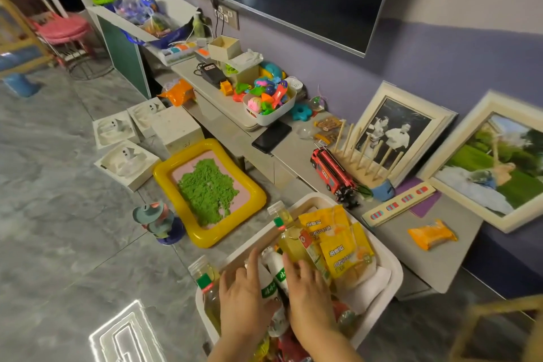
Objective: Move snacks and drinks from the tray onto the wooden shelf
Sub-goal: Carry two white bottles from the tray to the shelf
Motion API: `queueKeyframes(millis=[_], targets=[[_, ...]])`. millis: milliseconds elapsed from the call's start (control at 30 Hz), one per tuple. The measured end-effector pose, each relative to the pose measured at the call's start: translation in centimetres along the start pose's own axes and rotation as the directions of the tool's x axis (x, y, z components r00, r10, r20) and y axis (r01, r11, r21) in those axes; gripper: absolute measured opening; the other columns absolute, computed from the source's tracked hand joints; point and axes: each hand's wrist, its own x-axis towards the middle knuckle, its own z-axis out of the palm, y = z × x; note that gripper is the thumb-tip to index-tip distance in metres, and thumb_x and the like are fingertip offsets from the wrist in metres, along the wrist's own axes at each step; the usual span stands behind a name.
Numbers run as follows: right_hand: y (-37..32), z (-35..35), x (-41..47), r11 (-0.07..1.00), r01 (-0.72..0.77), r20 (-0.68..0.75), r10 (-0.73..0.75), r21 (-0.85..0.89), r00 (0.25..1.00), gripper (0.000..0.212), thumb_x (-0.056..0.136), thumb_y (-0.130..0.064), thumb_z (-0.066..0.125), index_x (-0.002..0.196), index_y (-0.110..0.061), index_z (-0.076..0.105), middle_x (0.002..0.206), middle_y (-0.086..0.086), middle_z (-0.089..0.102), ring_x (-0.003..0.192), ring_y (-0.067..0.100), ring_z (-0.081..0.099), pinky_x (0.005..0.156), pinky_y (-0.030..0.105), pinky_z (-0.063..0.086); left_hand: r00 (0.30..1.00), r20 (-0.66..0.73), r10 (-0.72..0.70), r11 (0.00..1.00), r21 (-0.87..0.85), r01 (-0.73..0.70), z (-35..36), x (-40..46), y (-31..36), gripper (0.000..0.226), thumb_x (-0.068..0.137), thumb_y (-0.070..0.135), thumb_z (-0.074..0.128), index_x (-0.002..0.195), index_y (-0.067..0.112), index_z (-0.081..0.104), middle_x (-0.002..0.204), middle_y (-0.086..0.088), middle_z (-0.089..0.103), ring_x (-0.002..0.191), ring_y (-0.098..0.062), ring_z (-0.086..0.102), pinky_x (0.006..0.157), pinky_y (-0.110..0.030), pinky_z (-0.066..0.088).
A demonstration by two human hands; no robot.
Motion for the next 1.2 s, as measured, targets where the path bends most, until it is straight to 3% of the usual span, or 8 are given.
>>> queueKeyframes(millis=[100,200,367,500,700,900,1067,1200], targets=[[0.0,0.0,-0.5,0.982,0.003,0.043,-0.011,0.189,0.999,0.092,0.083,-0.008,0.063,0.150,-0.034,0.006,0.137,0.003,0.033,0.123,0.027,0.039,0.101,0.037,0.043,1.000,-0.004,0.008,0.991,-0.131,-0.008,0.3,-0.2,0.3,0.108,0.073,0.039,0.070,0.142,0.042,-0.013,0.121,0.006,0.041,0.123,-0.022,0.045,0.113,-0.036,0.026],[0.7,0.0,-0.9,0.890,-0.063,0.092,0.024,0.451,0.996,0.096,0.085,-0.007,0.059,0.145,-0.050,-0.001,0.140,0.000,0.027,0.132,0.021,0.030,0.107,0.034,0.037,0.997,0.005,0.074,0.879,-0.472,-0.063,-0.3,-0.1,0.5,0.104,0.072,0.013,0.072,0.132,0.060,0.002,0.116,0.009,0.033,0.120,-0.024,0.046,0.103,-0.033,0.040],[2.3,-2.7,-2.4,0.634,-0.087,0.099,0.017,0.768,0.995,0.100,0.080,-0.001,0.066,0.137,-0.065,0.013,0.138,-0.009,0.031,0.124,0.006,0.040,0.100,0.029,0.045,0.970,0.072,0.230,0.644,-0.759,-0.097,-3.5,-0.8,0.7,0.105,0.063,0.019,0.079,0.138,0.058,0.017,0.140,0.016,0.032,0.131,-0.004,0.038,0.103,-0.033,0.046],[3.5,-8.5,-5.2,0.388,-0.044,0.019,0.069,0.920,0.997,0.094,0.073,0.009,0.065,0.141,-0.047,0.032,0.139,-0.013,0.036,0.121,-0.002,0.049,0.088,0.021,0.050,0.921,0.112,0.372,0.565,-0.815,-0.129,-8.3,-1.7,3.5,0.109,0.066,0.004,0.082,0.139,0.058,0.022,0.143,0.016,0.042,0.118,-0.010,0.056,0.084,-0.030,0.056],[6.2,-21.4,-9.3,0.361,0.007,-0.116,0.283,0.933,0.952,0.092,0.067,0.010,0.069,0.135,-0.043,0.038,0.138,-0.021,0.039,0.114,-0.016,0.047,0.083,0.007,0.045,0.824,0.110,0.555,0.574,-0.768,-0.284,-16.8,-2.7,14.2,0.099,0.060,0.018,0.087,0.132,0.058,0.032,0.132,0.013,0.051,0.105,-0.012,0.062,0.080,-0.034,0.058],[10.8,-35.2,-15.9,0.390,0.068,-0.266,0.480,0.918,0.836,0.090,0.073,0.006,0.073,0.136,-0.044,0.033,0.136,-0.013,0.040,0.115,-0.008,0.051,0.085,0.016,0.050,0.568,0.146,0.810,0.431,-0.805,-0.407,-24.9,-5.8,28.8,0.095,0.069,0.006,0.081,0.138,0.047,0.031,0.144,0.009,0.041,0.126,-0.009,0.049,0.092,-0.031,0.053],[15.8,-42.9,-25.0,0.404,0.096,-0.366,0.669,0.910,0.647,0.088,0.077,0.003,0.070,0.136,-0.051,0.033,0.133,-0.017,0.044,0.116,-0.002,0.053,0.089,0.025,0.053,0.276,0.198,0.941,0.315,-0.813,-0.490,-27.2,-11.4,41.9,0.095,0.069,0.003,0.079,0.139,0.045,0.030,0.143,0.011,0.040,0.125,-0.013,0.050,0.095,-0.038,0.053],[20.6,-46.4,-33.6,0.453,0.077,-0.430,0.761,0.888,0.486,0.087,0.077,-0.004,0.073,0.139,-0.048,0.031,0.135,-0.013,0.043,0.119,0.003,0.052,0.094,0.033,0.053,0.029,0.223,0.974,0.206,-0.831,-0.517,-26.4,-18.5,51.2,0.092,0.071,0.008,0.079,0.139,0.043,0.029,0.133,0.016,0.047,0.120,-0.010,0.053,0.091,-0.028,0.053]])
